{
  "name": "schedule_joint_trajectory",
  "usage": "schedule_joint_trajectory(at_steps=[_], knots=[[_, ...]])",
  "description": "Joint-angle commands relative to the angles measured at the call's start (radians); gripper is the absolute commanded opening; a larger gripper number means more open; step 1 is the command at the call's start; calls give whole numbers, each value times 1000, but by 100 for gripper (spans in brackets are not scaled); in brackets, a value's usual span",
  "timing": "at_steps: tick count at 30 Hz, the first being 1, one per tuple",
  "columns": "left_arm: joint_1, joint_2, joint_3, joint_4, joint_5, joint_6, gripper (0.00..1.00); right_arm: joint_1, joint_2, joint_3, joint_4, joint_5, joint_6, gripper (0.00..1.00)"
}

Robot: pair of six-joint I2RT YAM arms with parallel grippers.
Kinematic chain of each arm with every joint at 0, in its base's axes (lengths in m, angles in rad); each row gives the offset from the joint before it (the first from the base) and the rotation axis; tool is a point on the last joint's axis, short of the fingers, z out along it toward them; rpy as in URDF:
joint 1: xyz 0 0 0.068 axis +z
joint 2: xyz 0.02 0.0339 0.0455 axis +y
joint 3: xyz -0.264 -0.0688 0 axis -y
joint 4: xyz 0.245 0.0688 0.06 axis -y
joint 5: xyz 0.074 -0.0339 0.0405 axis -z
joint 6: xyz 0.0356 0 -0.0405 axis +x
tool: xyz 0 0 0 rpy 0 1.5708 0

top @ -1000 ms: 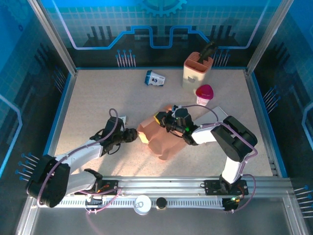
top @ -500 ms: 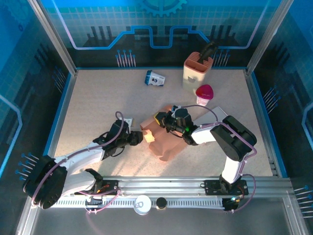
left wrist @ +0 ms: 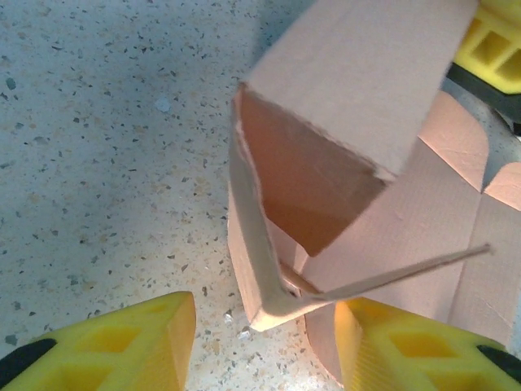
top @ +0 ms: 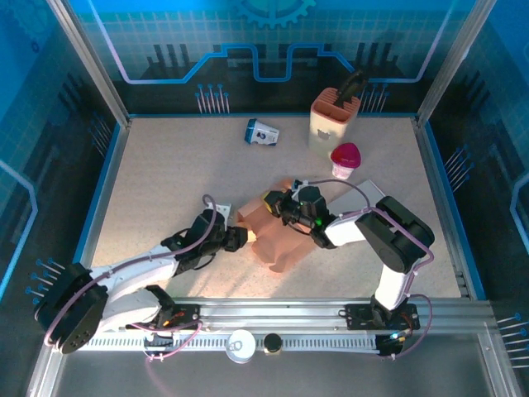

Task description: Fold the paper box

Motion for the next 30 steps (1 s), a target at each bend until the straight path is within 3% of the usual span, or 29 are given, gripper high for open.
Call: schedule_joint_trajectory(at_steps=[1,12,22,30], knots=[[-36,42,4,27,-59,-10,45,-2,4,-61,161,40,4,0],[-126,106,35,47,-204,-8,36,4,-1,-94,182,46,-7,0],[-174,155,75,88,-236,49,27,13,6,-111,207,52,-1,0],[-202,203,104,76,-275,80,28,19,-12,-111,198,58,-2,0]])
